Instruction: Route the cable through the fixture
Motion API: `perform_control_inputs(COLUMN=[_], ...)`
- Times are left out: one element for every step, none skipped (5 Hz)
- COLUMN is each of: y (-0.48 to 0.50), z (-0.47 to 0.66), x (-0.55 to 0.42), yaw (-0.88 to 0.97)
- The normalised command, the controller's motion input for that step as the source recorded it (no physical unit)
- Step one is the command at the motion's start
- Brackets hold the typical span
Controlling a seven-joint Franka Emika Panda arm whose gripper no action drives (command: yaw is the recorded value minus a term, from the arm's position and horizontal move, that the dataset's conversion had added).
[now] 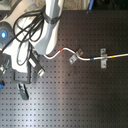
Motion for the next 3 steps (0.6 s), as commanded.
perform_control_inputs(y=[0.266,0.252,0.295], z=[0.24,0.37,0.24], x=[-0.105,-0.354,-0.437], yaw=[-0.13,-0.06,0.00])
